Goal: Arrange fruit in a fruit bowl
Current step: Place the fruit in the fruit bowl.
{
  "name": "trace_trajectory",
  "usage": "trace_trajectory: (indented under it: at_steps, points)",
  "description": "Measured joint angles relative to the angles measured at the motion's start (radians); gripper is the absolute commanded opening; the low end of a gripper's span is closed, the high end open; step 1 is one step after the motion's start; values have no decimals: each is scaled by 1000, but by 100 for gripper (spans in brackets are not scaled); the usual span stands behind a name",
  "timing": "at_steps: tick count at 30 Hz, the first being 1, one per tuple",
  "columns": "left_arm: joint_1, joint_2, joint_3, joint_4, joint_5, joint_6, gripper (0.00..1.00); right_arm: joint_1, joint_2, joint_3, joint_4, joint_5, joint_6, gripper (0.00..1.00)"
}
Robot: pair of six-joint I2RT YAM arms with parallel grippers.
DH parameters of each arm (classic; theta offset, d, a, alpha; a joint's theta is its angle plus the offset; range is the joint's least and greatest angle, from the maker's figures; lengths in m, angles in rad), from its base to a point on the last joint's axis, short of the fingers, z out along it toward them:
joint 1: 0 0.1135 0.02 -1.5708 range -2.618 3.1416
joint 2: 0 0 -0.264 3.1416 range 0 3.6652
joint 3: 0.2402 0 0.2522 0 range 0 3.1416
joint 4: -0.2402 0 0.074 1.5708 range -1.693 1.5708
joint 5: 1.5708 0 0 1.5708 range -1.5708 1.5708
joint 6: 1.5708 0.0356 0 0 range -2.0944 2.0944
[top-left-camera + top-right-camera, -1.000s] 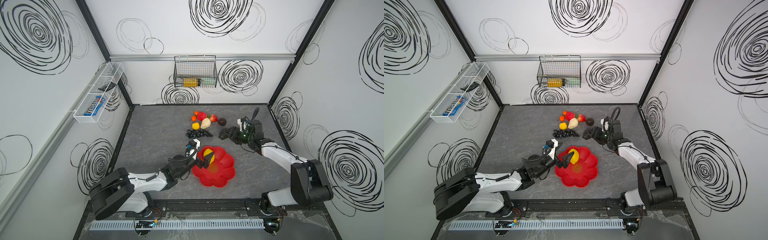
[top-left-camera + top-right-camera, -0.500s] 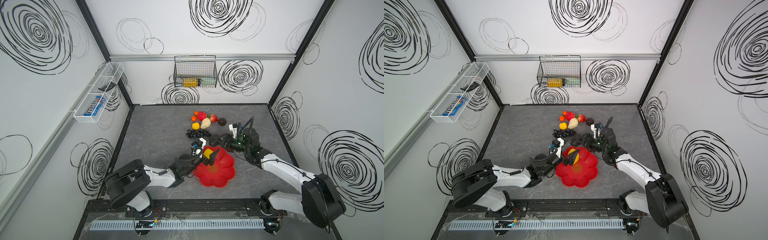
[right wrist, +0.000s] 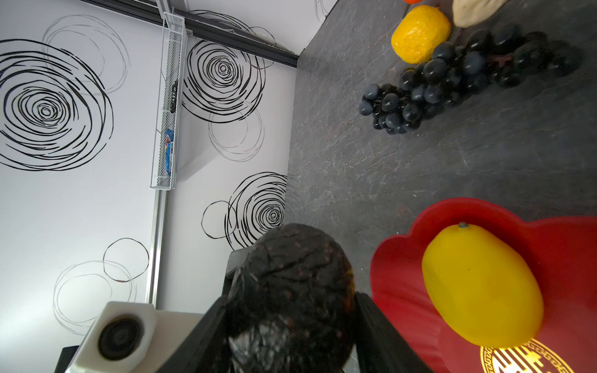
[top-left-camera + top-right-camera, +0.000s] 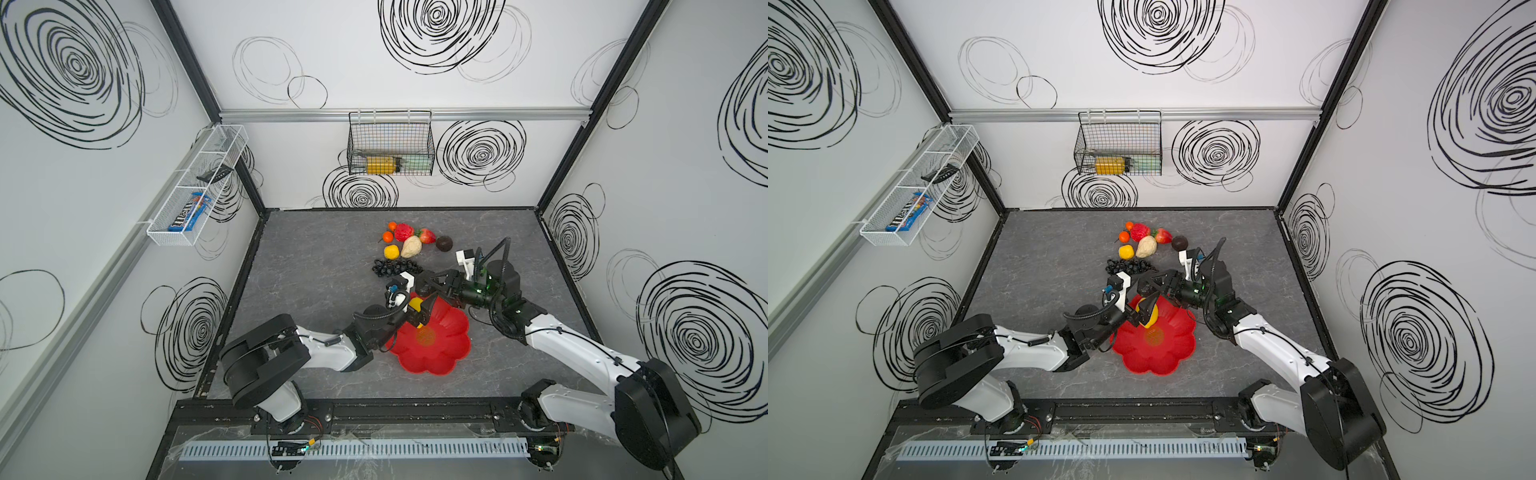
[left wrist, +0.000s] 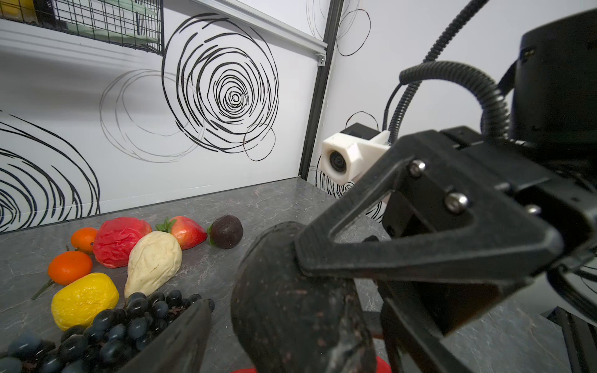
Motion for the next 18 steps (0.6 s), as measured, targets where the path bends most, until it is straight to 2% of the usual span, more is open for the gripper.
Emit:
trace_trajectory:
  at_steps: [6, 18]
  points:
    - [0, 0, 0, 11, 1, -18, 75, 21, 0, 0, 2, 8, 6, 61]
    - [1, 0, 1, 22, 8, -34, 64, 40, 1, 0, 3, 22, 15, 62]
